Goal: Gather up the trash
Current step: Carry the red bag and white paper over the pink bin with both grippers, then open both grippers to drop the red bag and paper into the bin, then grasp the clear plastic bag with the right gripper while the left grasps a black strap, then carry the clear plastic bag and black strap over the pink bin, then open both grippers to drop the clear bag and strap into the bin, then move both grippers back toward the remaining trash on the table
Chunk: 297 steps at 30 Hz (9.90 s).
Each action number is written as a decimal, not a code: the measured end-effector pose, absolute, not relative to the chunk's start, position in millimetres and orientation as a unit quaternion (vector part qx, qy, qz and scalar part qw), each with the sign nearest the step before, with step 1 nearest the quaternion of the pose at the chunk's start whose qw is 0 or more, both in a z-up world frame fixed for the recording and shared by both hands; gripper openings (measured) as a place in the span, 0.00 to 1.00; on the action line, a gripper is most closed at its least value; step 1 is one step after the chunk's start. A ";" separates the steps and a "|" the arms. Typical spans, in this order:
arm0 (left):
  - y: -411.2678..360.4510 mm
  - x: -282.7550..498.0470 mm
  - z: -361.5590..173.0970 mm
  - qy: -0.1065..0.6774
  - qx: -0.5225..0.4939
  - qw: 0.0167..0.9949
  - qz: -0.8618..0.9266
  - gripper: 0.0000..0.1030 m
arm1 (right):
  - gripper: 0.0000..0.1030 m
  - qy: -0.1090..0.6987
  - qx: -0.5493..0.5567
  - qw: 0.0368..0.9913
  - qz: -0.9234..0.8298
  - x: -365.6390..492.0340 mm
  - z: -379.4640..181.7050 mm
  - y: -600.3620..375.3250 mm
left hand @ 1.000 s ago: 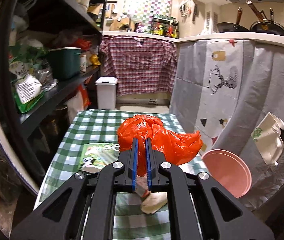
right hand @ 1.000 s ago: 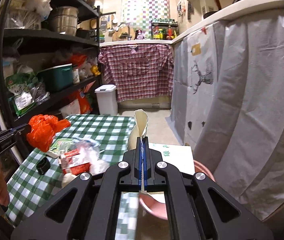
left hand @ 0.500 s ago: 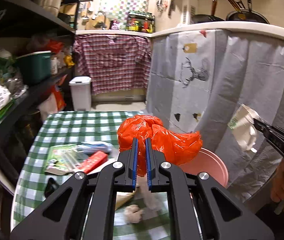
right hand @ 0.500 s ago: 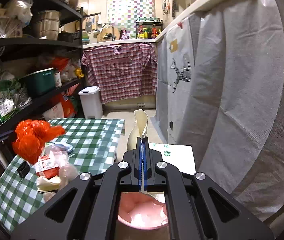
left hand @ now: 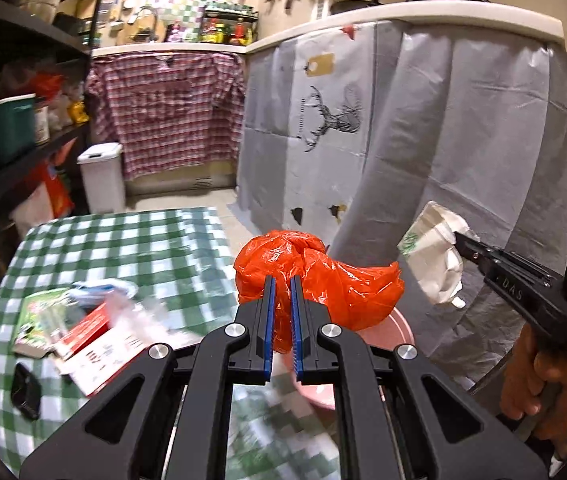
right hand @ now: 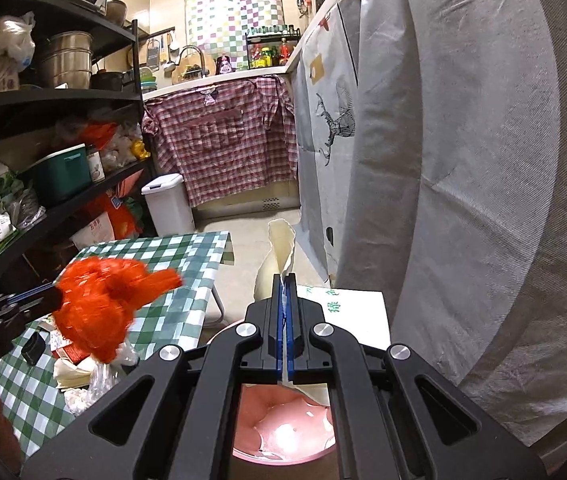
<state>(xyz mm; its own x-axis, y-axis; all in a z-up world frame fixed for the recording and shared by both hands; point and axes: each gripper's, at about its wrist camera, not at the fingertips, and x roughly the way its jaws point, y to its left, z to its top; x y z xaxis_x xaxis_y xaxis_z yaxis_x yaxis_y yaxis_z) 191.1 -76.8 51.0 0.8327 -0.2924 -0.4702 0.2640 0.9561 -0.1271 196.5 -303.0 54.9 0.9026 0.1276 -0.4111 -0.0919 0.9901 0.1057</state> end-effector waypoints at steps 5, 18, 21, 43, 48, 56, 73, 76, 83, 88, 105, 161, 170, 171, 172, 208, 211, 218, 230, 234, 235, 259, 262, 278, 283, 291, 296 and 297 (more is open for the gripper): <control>-92.7 209.2 37.0 0.258 -0.031 0.953 -0.157 0.07 | 0.01 0.222 0.057 0.972 0.048 204.5 48.6 -309.7; -109.0 236.9 7.3 0.284 -0.038 0.943 -0.171 0.07 | 0.01 0.242 0.055 0.967 0.049 220.5 35.2 -306.9; -112.3 241.3 2.8 0.290 -0.036 0.941 -0.173 0.07 | 0.01 0.244 0.053 0.967 0.048 221.5 34.5 -306.3; -113.5 250.5 -2.7 0.306 -0.043 0.935 -0.173 0.30 | 0.36 0.267 0.049 0.962 0.034 231.5 23.0 -303.2; -111.5 243.2 1.3 0.303 -0.042 0.936 -0.174 0.30 | 0.36 0.266 0.047 0.962 0.035 230.1 23.8 -302.9; -93.9 226.8 24.2 0.291 -0.038 0.941 -0.169 0.30 | 0.36 0.250 0.034 0.967 0.041 219.5 28.1 -294.0; 24.7 195.4 92.1 0.281 -0.044 0.954 -0.100 0.30 | 0.28 0.222 0.037 0.966 0.125 185.8 61.7 -238.2; 49.0 190.9 93.4 0.277 -0.042 0.956 -0.082 0.30 | 0.24 0.224 0.038 0.963 0.148 183.4 63.0 -216.4; 108.0 182.4 59.8 0.283 -0.067 0.957 -0.023 0.29 | 0.21 0.246 0.036 0.950 0.191 197.2 47.7 -169.9; 136.3 180.0 28.6 0.297 -0.075 0.952 0.008 0.28 | 0.22 0.267 0.037 0.939 0.215 209.7 21.7 -139.2; 185.8 192.4 -39.5 0.360 -0.097 0.926 0.060 0.43 | 0.42 0.345 0.015 0.908 0.237 249.7 -43.0 -90.2; 137.7 185.1 -6.5 0.342 -0.056 0.937 0.041 0.13 | 0.25 0.289 0.014 0.936 0.199 212.2 4.7 -135.4; 115.3 184.5 7.0 0.333 -0.055 0.941 0.024 0.13 | 0.25 0.279 0.015 0.942 0.187 202.2 26.6 -153.4; 112.7 184.9 8.6 0.332 -0.055 0.941 0.022 0.13 | 0.25 0.277 0.013 0.943 0.185 201.5 31.0 -156.7; 109.9 185.3 10.5 0.330 -0.055 0.942 0.019 0.13 | 0.25 0.275 0.012 0.944 0.183 201.2 34.4 -158.8; -4.5 211.4 30.8 0.320 -0.034 0.944 -0.069 0.13 | 0.25 0.288 0.025 0.955 0.064 213.6 34.0 -273.5; -14.0 215.5 31.1 0.319 -0.034 0.944 -0.076 0.13 | 0.25 0.291 0.030 0.955 0.056 215.0 32.0 -279.2; -36.1 227.1 30.9 0.318 -0.038 0.943 -0.091 0.13 | 0.25 0.294 0.030 0.954 0.045 217.0 29.1 -284.7; -63.1 244.0 26.9 0.316 -0.049 0.937 -0.141 0.13 | 0.25 0.297 0.043 0.953 0.028 221.5 25.3 -298.9; -69.1 251.3 23.2 0.318 -0.050 0.934 -0.156 0.13 | 0.25 0.300 0.048 0.953 0.025 223.0 24.2 -302.4; -71.1 252.2 22.4 0.319 -0.049 0.933 -0.159 0.13 | 0.25 0.301 0.049 0.952 0.024 223.5 23.5 -303.1; -125.3 270.6 -2.4 0.343 -0.024 0.914 -0.215 0.14 | 0.26 0.323 0.054 0.945 0.013 239.2 14.9 -301.9; -127.3 274.0 -6.9 0.350 -0.021 0.912 -0.213 0.24 | 0.32 0.326 0.052 0.944 0.005 242.1 12.9 -299.8; -105.2 268.2 7.6 0.338 -0.028 0.922 -0.185 0.37 | 0.46 0.323 0.048 0.945 0.000 243.2 9.0 -297.9; -85.5 257.4 23.6 0.326 -0.036 0.930 -0.169 0.37 | 0.46 0.314 0.041 0.948 0.007 237.9 12.3 -293.5; -28.7 237.2 58.6 0.316 -0.034 0.937 -0.143 0.36 | 0.36 0.288 0.046 0.955 0.056 226.5 29.7 -277.6; 19.0 228.7 83.9 0.301 -0.010 0.946 -0.120 0.33 | 0.18 0.266 0.037 0.957 0.107 215.1 46.2 -250.4; 26.4 228.0 86.3 0.299 -0.007 0.947 -0.117 0.29 | 0.15 0.263 0.033 0.957 0.117 212.5 48.9 -244.2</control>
